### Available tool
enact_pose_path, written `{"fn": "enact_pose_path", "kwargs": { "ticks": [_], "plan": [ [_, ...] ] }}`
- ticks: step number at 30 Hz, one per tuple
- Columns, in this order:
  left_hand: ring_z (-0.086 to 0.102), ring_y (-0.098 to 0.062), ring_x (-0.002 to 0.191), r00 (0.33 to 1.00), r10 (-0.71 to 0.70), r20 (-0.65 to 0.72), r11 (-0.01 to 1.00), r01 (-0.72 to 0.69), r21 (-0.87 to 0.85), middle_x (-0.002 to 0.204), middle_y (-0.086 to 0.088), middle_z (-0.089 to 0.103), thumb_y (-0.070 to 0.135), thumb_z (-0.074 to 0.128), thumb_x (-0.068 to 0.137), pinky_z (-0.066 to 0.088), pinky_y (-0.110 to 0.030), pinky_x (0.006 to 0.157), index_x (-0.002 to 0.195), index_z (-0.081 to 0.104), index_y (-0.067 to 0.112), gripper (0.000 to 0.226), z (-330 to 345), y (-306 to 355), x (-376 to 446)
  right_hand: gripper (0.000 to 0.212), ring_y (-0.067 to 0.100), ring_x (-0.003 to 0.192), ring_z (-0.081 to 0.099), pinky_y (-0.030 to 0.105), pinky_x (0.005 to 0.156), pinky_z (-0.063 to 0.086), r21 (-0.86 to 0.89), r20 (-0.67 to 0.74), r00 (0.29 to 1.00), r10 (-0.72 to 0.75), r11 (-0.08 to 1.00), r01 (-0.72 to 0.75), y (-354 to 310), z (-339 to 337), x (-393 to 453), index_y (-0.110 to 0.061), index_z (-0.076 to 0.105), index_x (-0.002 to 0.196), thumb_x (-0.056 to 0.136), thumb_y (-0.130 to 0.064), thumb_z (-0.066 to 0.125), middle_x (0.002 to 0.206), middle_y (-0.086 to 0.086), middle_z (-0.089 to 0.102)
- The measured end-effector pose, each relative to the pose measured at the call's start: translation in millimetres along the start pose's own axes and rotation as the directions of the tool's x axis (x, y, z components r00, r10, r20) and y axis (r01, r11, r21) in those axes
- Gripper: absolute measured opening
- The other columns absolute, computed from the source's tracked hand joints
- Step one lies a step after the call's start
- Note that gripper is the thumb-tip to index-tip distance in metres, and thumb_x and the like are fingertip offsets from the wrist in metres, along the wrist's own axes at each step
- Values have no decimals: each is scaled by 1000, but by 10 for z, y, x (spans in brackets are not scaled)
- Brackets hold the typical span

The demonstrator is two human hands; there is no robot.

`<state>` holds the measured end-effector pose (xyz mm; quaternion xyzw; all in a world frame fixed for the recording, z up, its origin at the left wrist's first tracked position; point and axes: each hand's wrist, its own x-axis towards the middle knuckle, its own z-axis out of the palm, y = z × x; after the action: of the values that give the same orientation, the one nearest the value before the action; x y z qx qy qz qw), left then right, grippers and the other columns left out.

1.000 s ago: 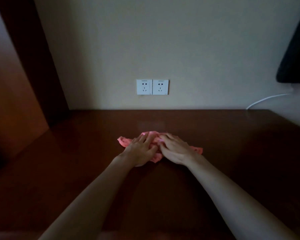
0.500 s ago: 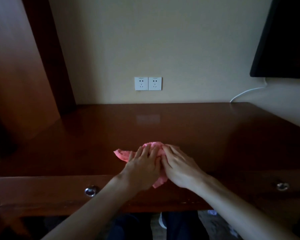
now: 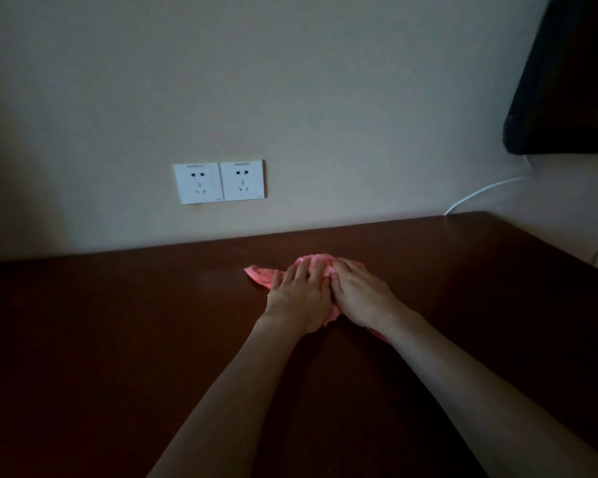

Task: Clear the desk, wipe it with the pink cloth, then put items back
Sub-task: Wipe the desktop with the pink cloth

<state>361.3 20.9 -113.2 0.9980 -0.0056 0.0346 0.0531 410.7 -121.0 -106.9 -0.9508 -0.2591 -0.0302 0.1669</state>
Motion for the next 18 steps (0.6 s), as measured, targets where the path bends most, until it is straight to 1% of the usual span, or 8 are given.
{"fn": "enact_pose_path", "kwargs": {
  "ticks": [3, 6, 9, 11, 13, 14, 16, 18],
  "plan": [
    [3, -24, 156, 999, -33, -5, 996, 32, -86, 170, -3, 6, 49, 6, 100, 5, -57, 124, 162, 11, 27, 66, 33, -109, 772, 49, 22, 147, 35, 45, 116, 36, -12, -28, 1000, -12, 1000, 11, 285, 41, 695, -20, 38, 154, 110, -35, 23, 160, 2, 39],
    [8, -26, 156, 999, -2, -32, 1000, 1, -25, 170, -3, 9, 53, 0, 90, 9, -60, 122, 161, 17, 27, 77, 94, -220, 1347, 48, 21, 146, 38, 43, 117, 35, -24, -55, 998, -21, 1000, 20, 506, 29, 1225, -23, 42, 152, 109, -36, 24, 159, 1, 42],
    [15, -33, 153, 997, 56, -43, 997, -54, 57, 169, -6, 10, 50, -3, 89, 14, -63, 120, 159, 19, 24, 77, 123, -281, 1576, 47, 20, 144, 40, 43, 116, 36, -17, -60, 998, -20, 1000, 19, 598, -10, 1438, -25, 43, 152, 109, -36, 27, 158, -1, 43],
    [14, -34, 153, 996, 86, -16, 991, -84, 100, 169, -8, 9, 52, -10, 82, 15, -64, 119, 159, 20, 22, 88, 76, -281, 1490, 46, 19, 145, 39, 43, 117, 36, 5, -59, 998, -27, 1000, 27, 579, -43, 1374, -29, 42, 152, 109, -38, 29, 159, -4, 43],
    [12, -33, 154, 997, 71, -27, 996, -69, 59, 169, -10, 9, 54, -13, 82, 13, -61, 121, 160, 18, 19, 92, 47, -251, 1287, 45, 16, 146, 38, 40, 117, 35, 19, -79, 996, -36, 999, 38, 534, -85, 1175, -32, 43, 152, 109, -38, 32, 159, -7, 43],
    [13, -32, 154, 998, 52, -34, 998, -52, -18, 169, -10, 10, 54, -7, 90, 11, -56, 123, 161, 17, 18, 83, 24, -207, 1134, 45, 14, 146, 38, 38, 117, 34, 29, -83, 996, -41, 999, 44, 501, -116, 1028, -32, 43, 152, 108, -38, 34, 158, -9, 42],
    [17, -28, 154, 998, 34, -45, 983, -41, -180, 168, -9, 18, 46, 15, 106, 8, -45, 124, 161, 17, 18, 62, -24, -55, 730, 44, 12, 146, 37, 35, 116, 34, 54, -77, 995, -57, 997, 61, 435, -181, 619, -32, 44, 151, 108, -36, 36, 158, -11, 42],
    [19, -26, 153, 995, 57, -78, 975, -72, -210, 167, -7, 22, 42, 22, 108, 8, -40, 124, 161, 17, 19, 58, -54, 141, 234, 45, 11, 146, 37, 34, 114, 35, 65, -69, 995, -71, 995, 76, 377, -246, 104, -31, 43, 152, 108, -35, 38, 159, -12, 41]
  ]
}}
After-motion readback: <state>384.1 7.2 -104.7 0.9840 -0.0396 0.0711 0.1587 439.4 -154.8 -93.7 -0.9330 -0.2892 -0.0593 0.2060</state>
